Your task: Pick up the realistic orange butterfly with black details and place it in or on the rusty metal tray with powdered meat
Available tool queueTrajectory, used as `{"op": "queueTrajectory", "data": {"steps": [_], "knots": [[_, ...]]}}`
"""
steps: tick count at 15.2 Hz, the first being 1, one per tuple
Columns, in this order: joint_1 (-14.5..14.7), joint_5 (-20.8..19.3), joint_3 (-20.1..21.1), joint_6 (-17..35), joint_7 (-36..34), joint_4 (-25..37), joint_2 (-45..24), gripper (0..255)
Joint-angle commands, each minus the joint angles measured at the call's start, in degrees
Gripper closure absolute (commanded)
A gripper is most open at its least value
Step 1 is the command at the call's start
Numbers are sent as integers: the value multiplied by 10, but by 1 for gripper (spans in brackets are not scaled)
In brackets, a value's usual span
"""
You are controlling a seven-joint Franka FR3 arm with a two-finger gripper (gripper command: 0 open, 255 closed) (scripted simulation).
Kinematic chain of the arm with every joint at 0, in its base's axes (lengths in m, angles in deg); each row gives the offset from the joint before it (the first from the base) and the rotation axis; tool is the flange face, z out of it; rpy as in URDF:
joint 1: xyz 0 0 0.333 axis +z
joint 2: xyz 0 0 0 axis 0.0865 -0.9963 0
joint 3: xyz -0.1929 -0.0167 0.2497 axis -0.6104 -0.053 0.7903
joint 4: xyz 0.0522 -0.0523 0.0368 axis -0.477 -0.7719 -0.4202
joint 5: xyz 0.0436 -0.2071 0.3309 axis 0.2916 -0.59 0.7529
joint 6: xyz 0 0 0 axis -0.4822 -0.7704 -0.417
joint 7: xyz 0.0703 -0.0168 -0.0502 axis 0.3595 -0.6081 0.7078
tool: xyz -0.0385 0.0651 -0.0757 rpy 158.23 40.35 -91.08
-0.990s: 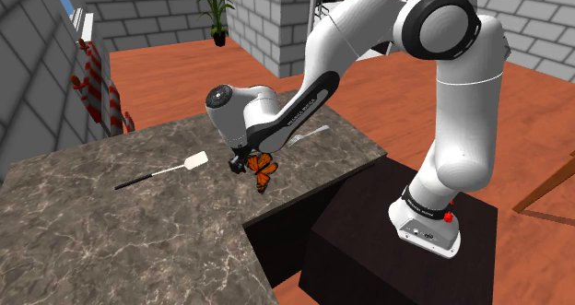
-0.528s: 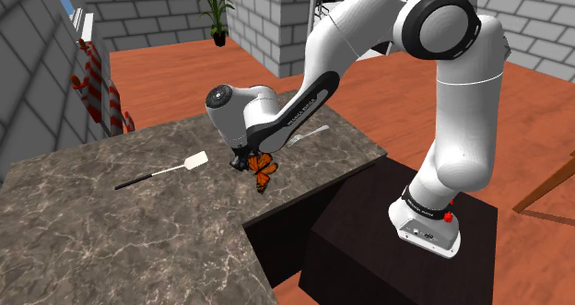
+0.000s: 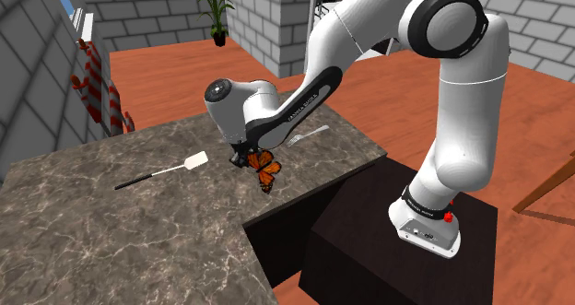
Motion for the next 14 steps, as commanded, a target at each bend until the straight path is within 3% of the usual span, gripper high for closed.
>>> {"op": "queueTrajectory", "data": {"steps": [1,14], "knots": [[-2,8,3,-10,7,2,10,255],[-12,55,20,-78,56,26,70,255]]}}
